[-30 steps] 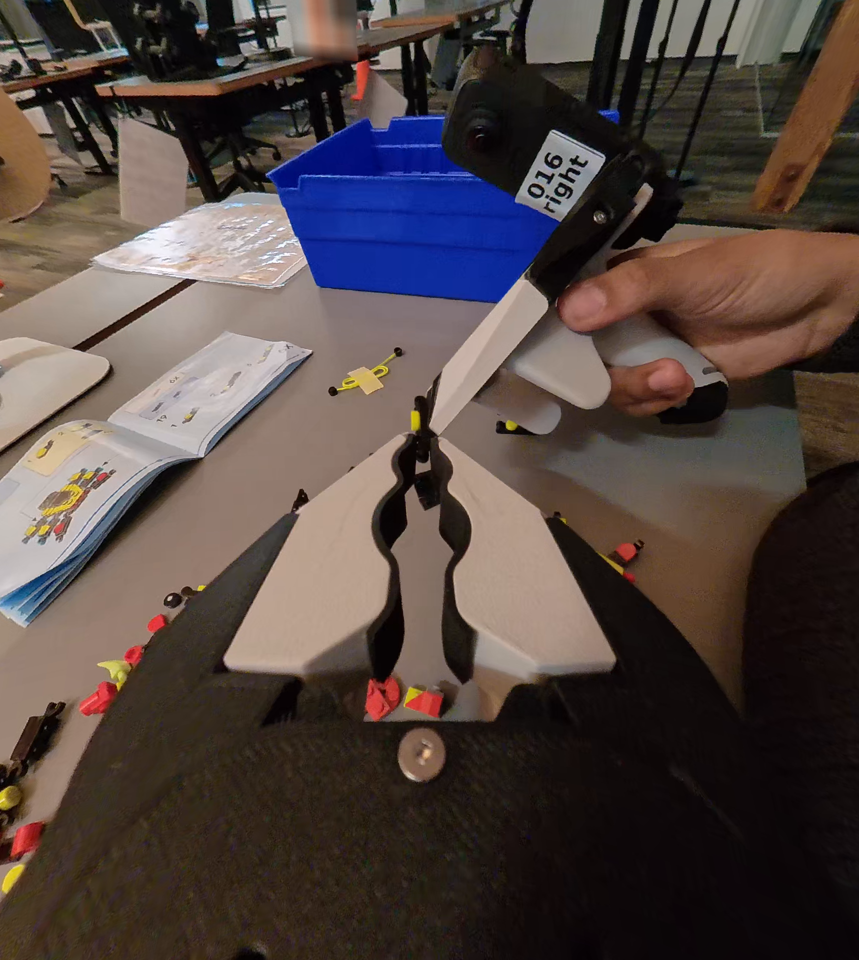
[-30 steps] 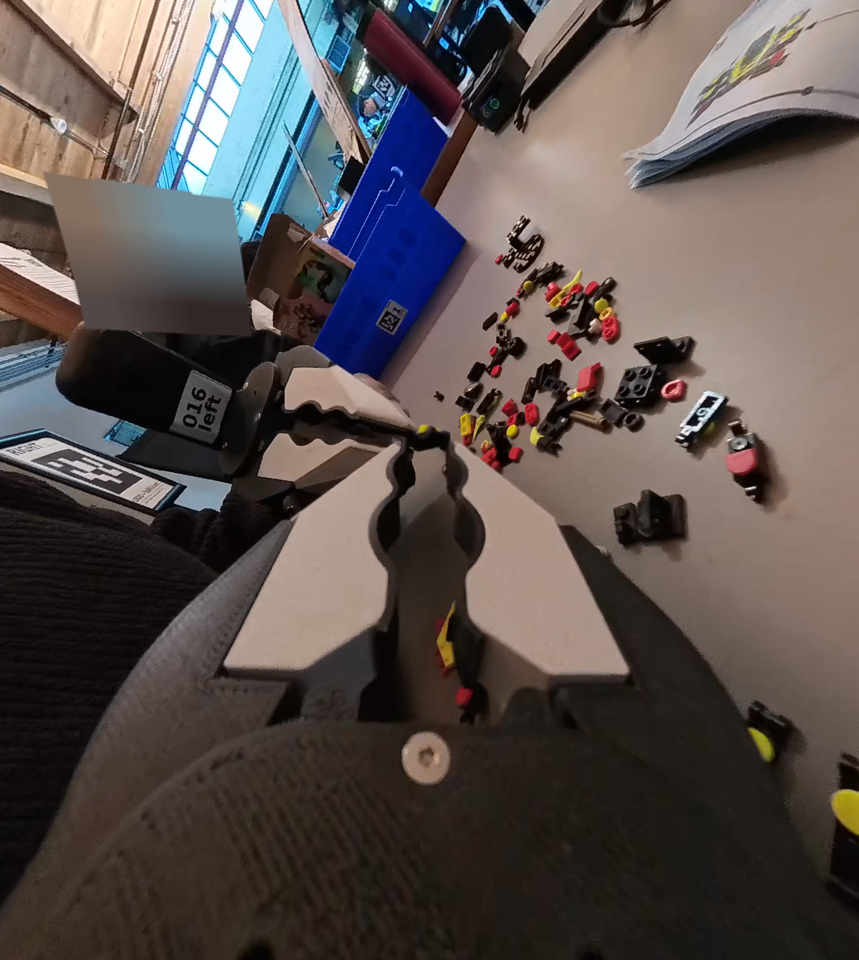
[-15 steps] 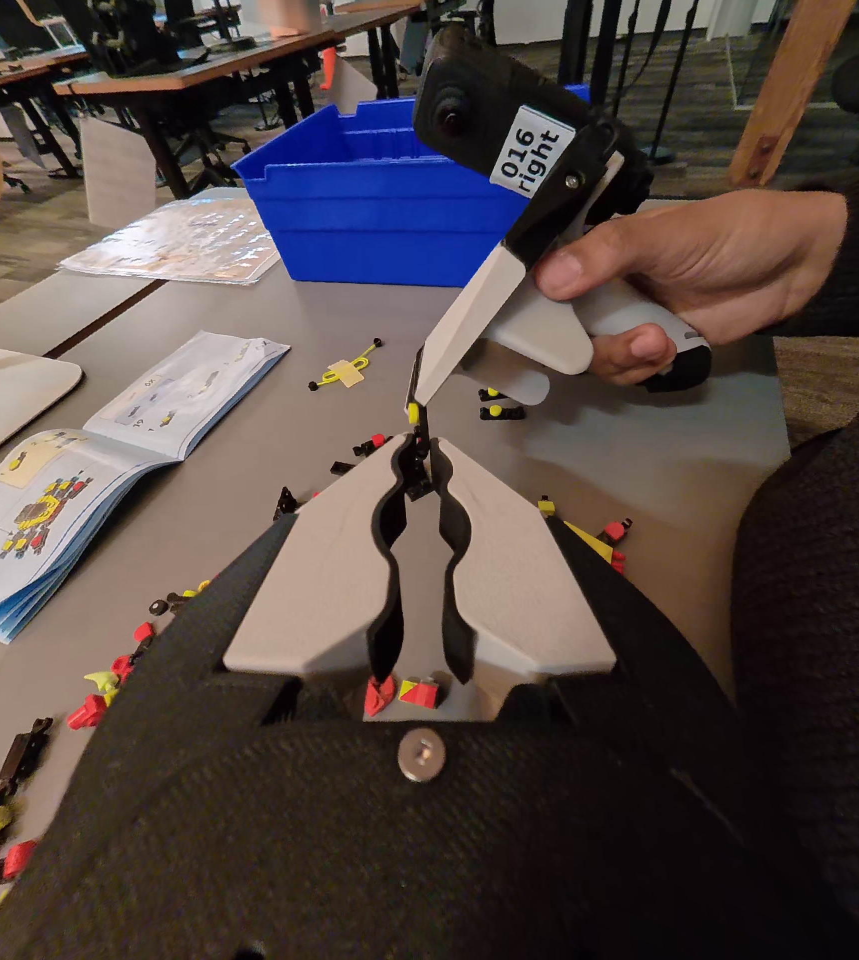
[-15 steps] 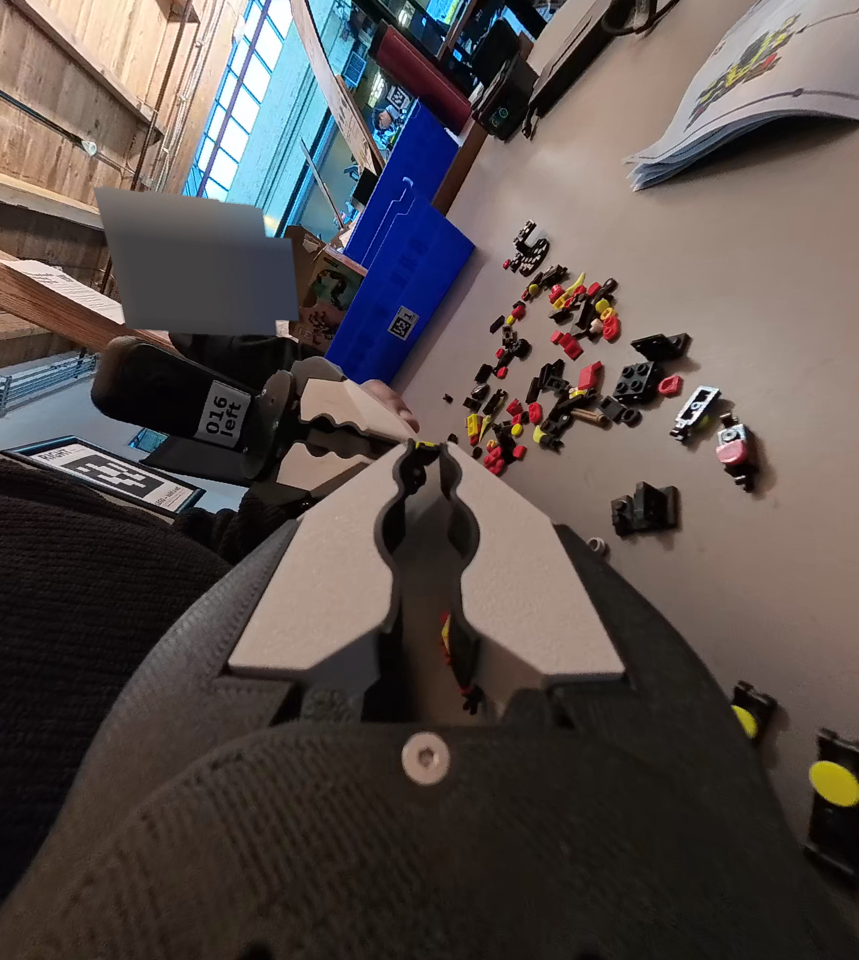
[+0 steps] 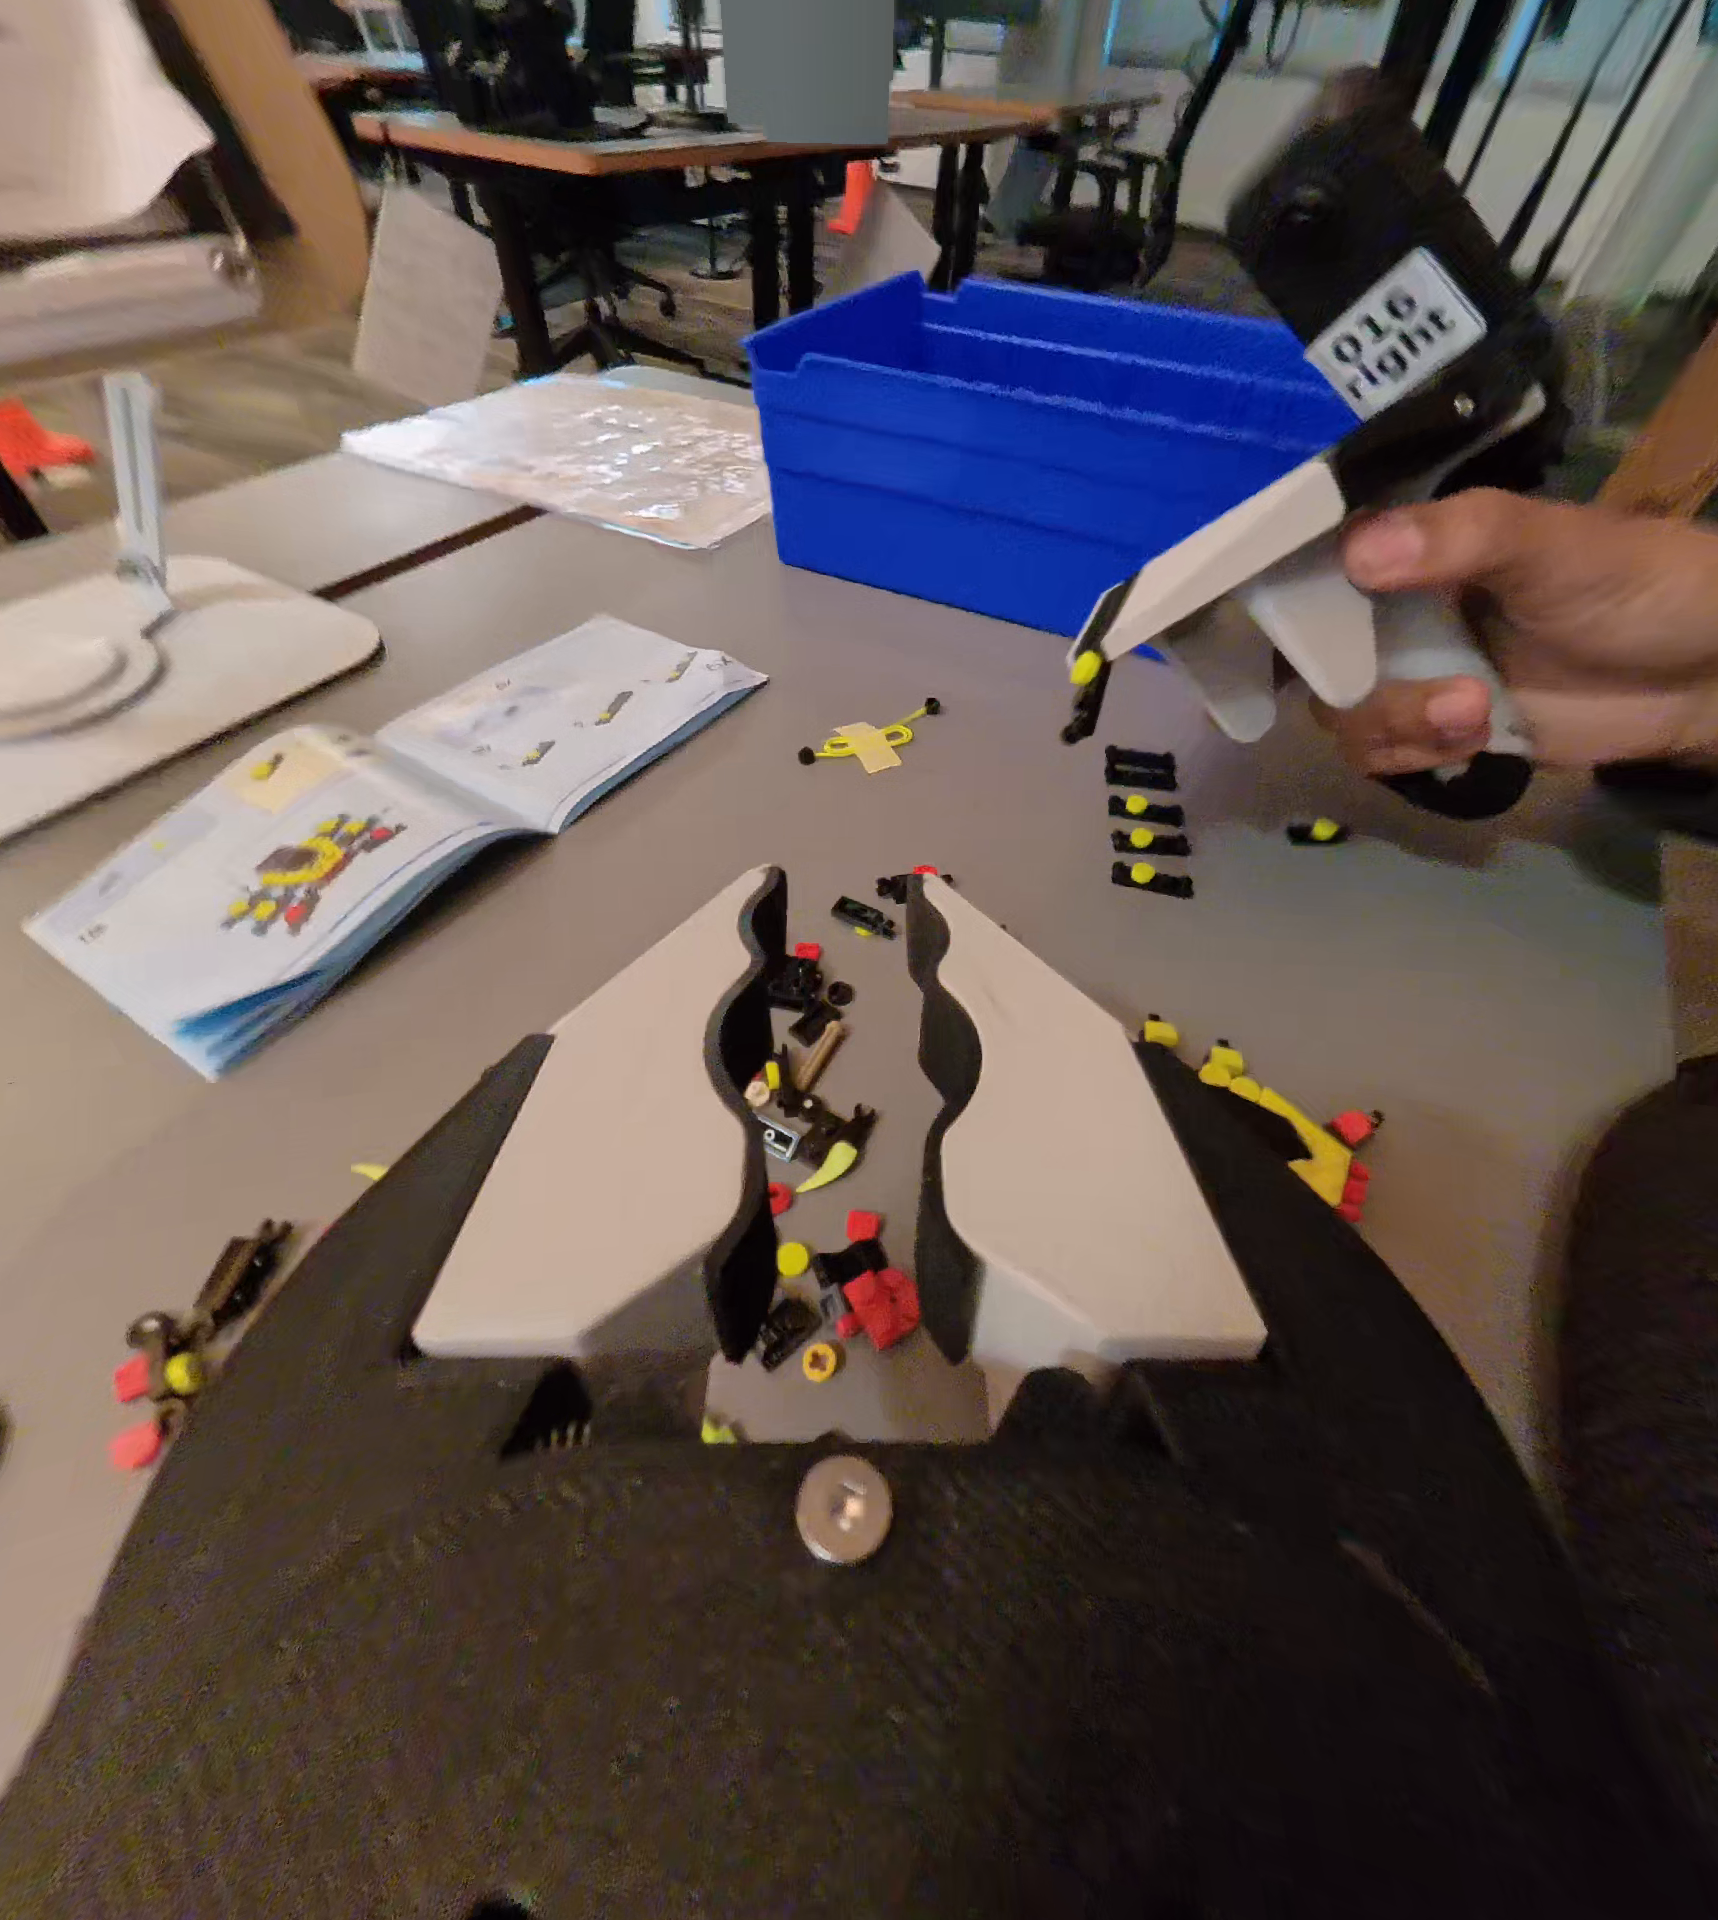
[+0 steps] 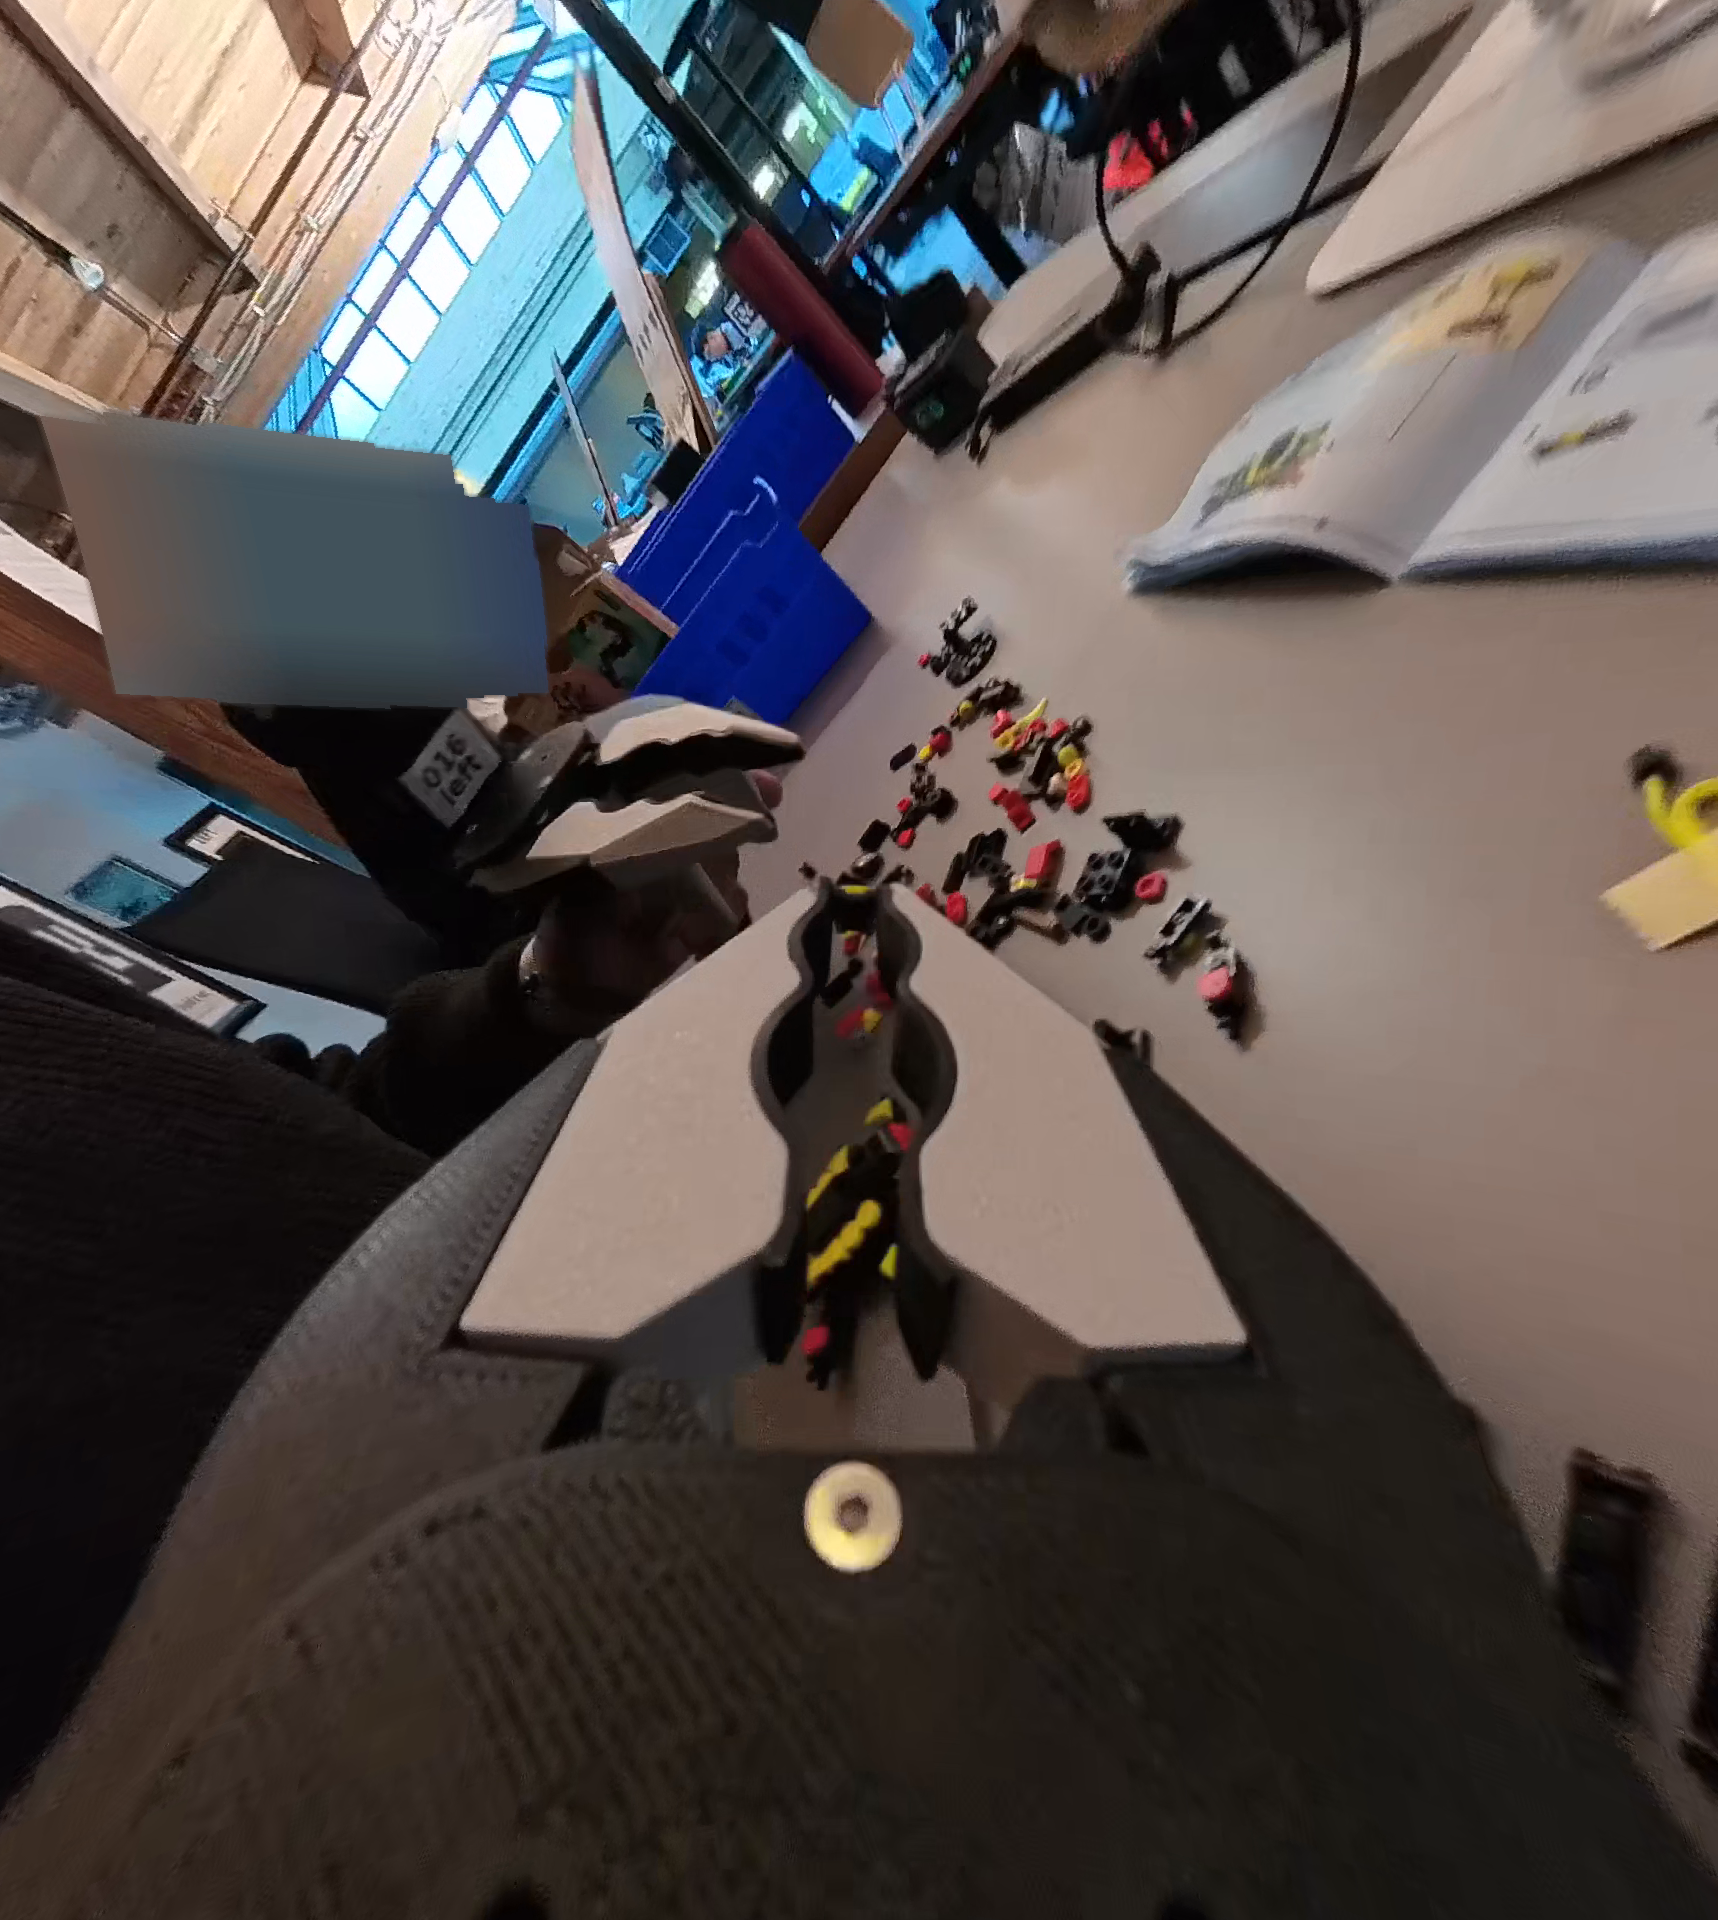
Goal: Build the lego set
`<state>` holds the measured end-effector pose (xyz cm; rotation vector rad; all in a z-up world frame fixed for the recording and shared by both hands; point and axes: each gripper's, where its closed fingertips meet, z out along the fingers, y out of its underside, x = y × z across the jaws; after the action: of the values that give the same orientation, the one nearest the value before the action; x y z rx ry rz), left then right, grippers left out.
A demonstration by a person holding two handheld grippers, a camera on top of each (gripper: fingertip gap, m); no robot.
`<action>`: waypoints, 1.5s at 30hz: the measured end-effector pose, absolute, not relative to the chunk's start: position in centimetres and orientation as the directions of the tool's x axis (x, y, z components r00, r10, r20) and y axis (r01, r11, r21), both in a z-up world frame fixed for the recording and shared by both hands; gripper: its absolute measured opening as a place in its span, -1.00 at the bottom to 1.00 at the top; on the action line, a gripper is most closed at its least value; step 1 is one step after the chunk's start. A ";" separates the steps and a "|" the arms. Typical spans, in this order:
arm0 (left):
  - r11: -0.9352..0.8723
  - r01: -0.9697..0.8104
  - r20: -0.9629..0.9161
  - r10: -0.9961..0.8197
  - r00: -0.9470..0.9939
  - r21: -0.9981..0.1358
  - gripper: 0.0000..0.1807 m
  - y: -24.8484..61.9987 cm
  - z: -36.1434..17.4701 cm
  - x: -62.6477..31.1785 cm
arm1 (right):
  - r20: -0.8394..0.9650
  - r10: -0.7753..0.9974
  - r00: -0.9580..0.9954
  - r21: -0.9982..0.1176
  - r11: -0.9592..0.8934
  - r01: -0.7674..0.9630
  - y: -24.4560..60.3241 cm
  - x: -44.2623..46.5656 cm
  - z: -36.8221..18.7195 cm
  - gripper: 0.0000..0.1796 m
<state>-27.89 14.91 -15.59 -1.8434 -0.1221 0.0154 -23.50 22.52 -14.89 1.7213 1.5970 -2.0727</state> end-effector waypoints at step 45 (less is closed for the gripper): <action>-0.560 0.779 0.842 -0.533 -0.079 -0.281 -0.86 15.0 -9.8 -16.7 | -0.595 0.101 -0.797 -0.792 -0.244 0.560 14.0 -17.7 -9.8 -0.94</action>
<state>-16.70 14.98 -9.75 -1.2478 -0.3005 -1.7891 -17.72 14.02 -9.81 0.7963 1.7037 -2.1145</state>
